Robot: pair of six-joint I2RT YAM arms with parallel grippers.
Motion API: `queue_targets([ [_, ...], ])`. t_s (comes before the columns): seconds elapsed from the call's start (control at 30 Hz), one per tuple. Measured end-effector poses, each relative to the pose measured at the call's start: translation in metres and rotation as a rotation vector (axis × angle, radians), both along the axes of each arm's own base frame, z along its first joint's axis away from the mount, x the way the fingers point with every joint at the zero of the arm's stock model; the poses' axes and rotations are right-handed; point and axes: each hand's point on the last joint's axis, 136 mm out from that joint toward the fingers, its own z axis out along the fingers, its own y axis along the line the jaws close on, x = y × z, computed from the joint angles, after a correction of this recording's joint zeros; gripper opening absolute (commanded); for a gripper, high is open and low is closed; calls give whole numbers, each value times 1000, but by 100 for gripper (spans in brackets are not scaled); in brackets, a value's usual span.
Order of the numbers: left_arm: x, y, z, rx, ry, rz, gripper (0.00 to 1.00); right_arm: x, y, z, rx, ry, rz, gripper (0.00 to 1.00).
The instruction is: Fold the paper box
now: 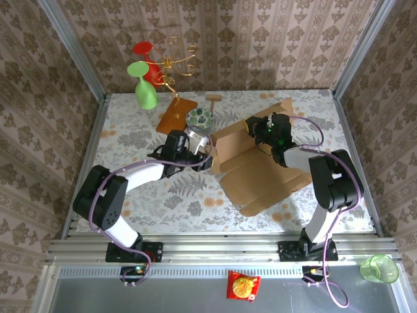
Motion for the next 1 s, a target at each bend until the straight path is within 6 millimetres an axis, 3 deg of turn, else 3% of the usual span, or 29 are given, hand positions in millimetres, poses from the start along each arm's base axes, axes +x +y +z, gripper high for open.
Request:
queue_targets([
  [0.5,22,1,6,15,-41,103,40,10,6,3,18,-12,14,0],
  [1.0,17,-10,12,-6,-42,106,42,18,9,0,34,-7,19,0],
])
